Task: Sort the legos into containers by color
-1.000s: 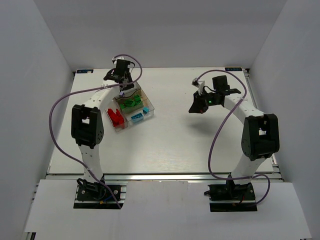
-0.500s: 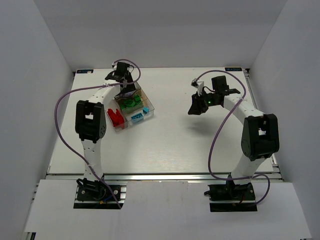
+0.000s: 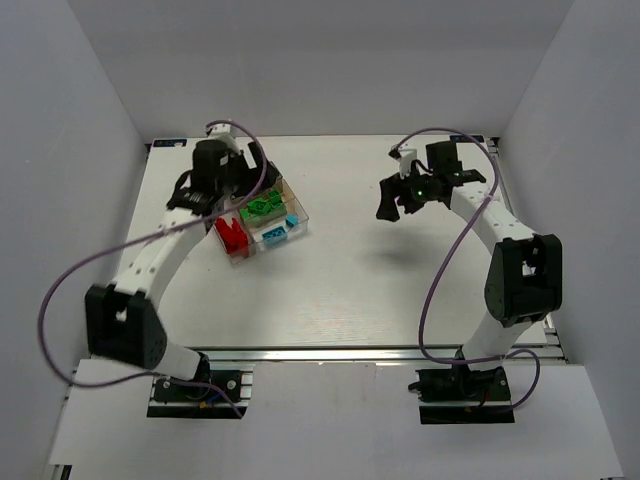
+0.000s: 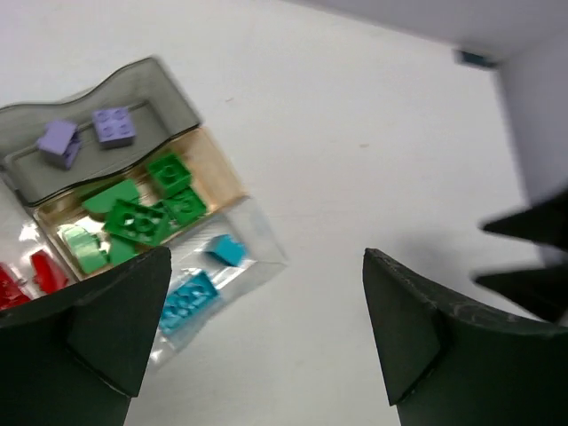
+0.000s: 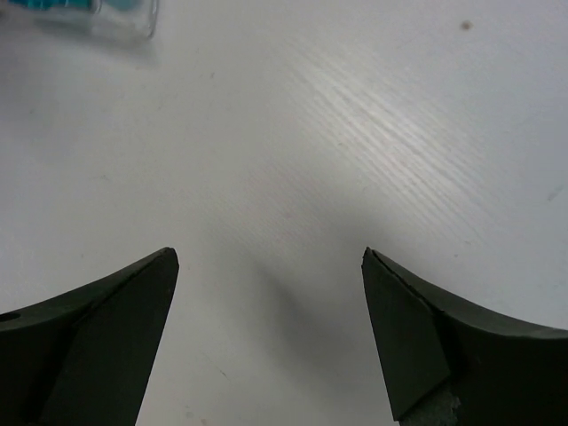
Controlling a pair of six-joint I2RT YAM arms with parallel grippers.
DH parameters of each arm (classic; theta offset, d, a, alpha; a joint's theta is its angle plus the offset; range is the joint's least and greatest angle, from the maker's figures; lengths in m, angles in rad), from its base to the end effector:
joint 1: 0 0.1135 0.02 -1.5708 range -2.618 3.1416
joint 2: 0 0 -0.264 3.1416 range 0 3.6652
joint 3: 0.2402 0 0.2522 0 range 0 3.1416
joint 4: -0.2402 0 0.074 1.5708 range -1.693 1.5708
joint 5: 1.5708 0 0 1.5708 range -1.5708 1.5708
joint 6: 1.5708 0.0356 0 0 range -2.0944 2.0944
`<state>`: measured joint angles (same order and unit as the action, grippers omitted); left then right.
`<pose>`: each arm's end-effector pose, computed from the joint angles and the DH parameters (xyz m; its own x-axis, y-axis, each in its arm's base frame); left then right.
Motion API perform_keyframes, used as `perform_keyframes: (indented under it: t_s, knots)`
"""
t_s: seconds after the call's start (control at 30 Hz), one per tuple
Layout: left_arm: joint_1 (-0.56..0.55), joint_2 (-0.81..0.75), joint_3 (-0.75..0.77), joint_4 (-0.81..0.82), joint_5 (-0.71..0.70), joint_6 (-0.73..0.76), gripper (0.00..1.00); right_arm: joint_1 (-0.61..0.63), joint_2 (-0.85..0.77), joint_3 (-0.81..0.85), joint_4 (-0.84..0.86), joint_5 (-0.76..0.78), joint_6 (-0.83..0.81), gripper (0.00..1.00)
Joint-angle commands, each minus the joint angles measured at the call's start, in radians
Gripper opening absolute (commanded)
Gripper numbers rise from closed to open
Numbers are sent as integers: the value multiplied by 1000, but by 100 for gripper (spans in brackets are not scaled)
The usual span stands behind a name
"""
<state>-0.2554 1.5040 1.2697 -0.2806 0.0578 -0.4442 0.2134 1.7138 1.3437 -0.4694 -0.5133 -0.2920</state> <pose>0.3380 -0.0904 0.3245 -0.5595 -0.2973 -0.7737 0.0669 0.9142 -0.3997 0.3656 0.0971 0.2640 -0.5513 -0.3760 -0.7448 -0.6930 0.7035 0.1578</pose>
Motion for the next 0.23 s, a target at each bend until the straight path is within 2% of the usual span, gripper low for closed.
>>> perform_keyframes:
  t_s: [0.0, 0.13, 0.2]
  knots:
    - [-2, -186, -151, 147, 148, -33, 98, -3, -39, 118, 32, 145, 148, 89]
    - [-2, -377, -340, 175, 140, -31, 98, -9, -49, 134, 28, 179, 155, 89]
    - [-2, -425, -378, 175, 128, -27, 98, -8, -69, 114, 61, 176, 172, 89]
